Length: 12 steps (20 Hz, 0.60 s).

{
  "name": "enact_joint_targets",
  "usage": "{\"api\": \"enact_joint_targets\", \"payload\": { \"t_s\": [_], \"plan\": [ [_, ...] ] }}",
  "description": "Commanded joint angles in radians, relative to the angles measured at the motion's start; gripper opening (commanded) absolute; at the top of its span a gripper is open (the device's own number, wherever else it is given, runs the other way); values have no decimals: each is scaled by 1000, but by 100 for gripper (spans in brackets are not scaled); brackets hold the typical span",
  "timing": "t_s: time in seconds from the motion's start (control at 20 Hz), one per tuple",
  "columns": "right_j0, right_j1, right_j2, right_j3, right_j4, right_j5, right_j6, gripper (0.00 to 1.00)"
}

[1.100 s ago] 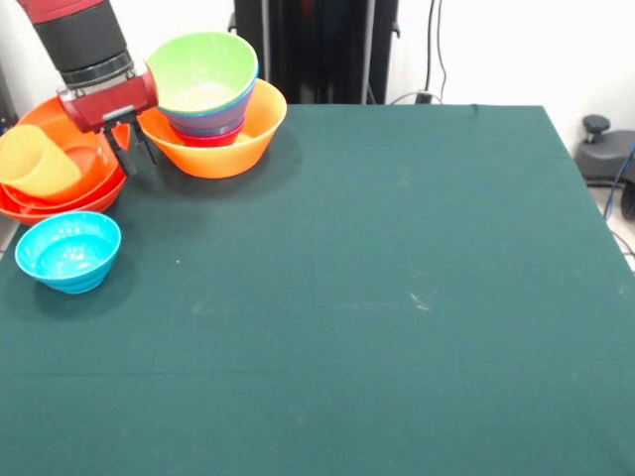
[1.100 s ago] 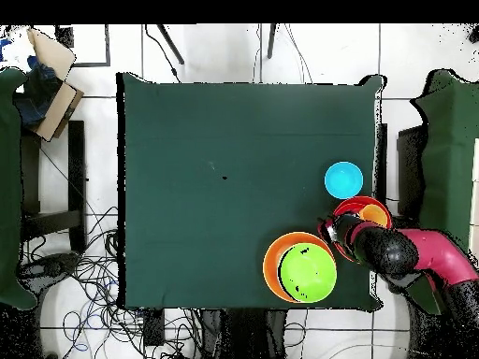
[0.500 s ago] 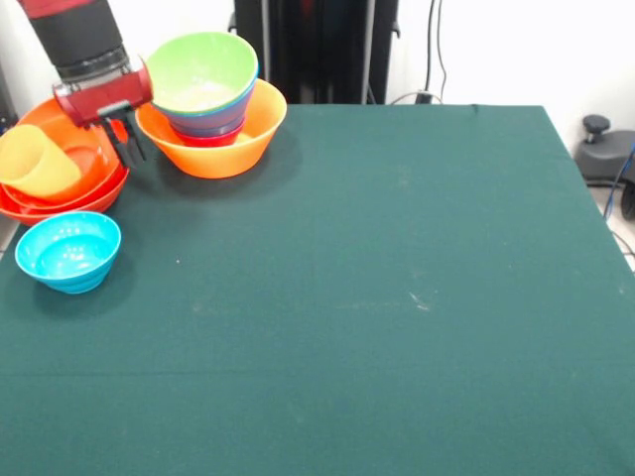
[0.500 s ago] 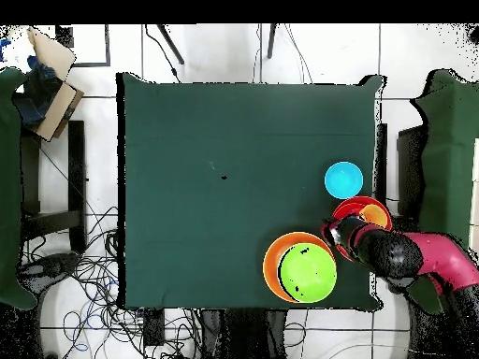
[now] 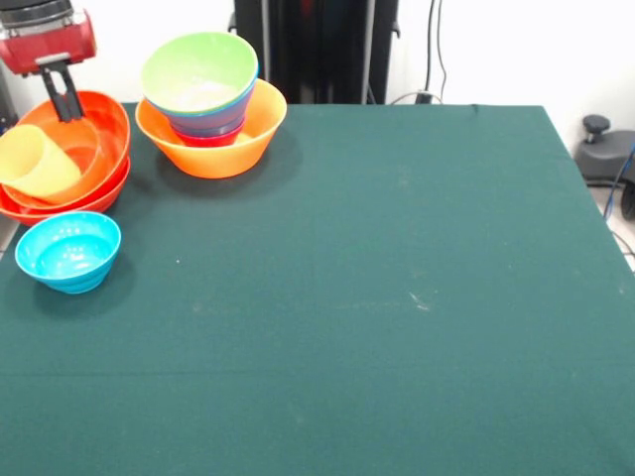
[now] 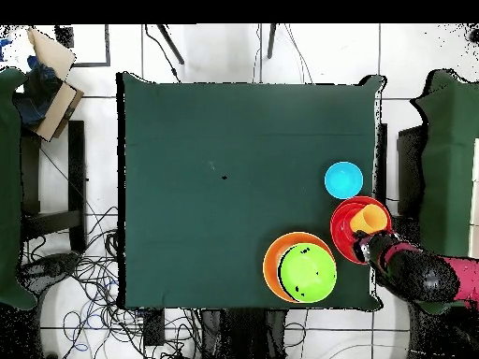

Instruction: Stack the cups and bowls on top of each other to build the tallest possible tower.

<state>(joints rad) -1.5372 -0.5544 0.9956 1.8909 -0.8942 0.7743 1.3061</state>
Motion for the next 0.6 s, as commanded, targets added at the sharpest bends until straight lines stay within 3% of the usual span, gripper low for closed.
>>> {"api": "enact_joint_targets", "payload": {
  "t_s": [0.05,0.3,0.6],
  "plan": [
    [82,29,-82,9,-101,38,-240,0],
    [162,52,-161,-35,-153,123,-264,0],
    [205,104,-208,-53,-196,92,-267,0]
  ]
}}
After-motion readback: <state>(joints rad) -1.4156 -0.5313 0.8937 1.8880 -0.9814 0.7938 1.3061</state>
